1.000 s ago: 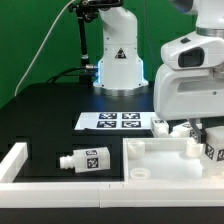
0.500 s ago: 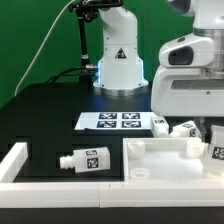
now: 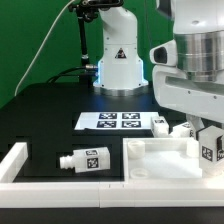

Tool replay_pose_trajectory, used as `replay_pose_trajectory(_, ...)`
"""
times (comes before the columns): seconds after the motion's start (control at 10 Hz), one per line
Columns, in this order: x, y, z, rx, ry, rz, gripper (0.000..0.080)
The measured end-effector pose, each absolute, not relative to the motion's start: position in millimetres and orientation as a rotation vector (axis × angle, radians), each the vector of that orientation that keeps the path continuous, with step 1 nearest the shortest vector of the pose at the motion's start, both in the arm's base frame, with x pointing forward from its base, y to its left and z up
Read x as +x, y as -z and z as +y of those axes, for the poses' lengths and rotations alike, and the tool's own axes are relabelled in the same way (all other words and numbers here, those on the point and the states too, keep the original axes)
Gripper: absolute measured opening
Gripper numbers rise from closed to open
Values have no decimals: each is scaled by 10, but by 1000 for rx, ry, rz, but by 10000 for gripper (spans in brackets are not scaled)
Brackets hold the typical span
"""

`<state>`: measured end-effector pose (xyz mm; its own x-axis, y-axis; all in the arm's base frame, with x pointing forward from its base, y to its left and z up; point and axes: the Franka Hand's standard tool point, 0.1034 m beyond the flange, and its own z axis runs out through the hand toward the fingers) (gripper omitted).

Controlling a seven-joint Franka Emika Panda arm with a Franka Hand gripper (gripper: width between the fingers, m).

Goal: Assemble one leg

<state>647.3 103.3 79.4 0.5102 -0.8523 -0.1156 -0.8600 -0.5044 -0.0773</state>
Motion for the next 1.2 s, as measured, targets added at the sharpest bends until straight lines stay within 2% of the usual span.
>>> replay_pose_trajectory(0.2,6460,-790,1023,-2497,-123,1638,294)
replay_pose_trajectory(0.3,6459,-788,1032,-2532,-118,1581,347)
replay_pose_trajectory(0.4,6457,-804,1061,-2671,-86,1361,347)
replay_pose_trajectory(0.5,6458,-833,1105,-2810,-52,1077,537)
replay_pose_trajectory(0.6,6460,-855,1131,-2889,-31,844,614)
replay_pose_trajectory(0.7,6443,-841,1128,-2944,-28,631,614)
replay_pose_trajectory(0.8,6446,-837,1122,-2958,-22,558,643)
replay_pose_trajectory(1.1,6446,-833,1113,-2997,-5,307,649)
replay_pose_trajectory(1.2,6454,-835,1092,-3026,19,23,649)
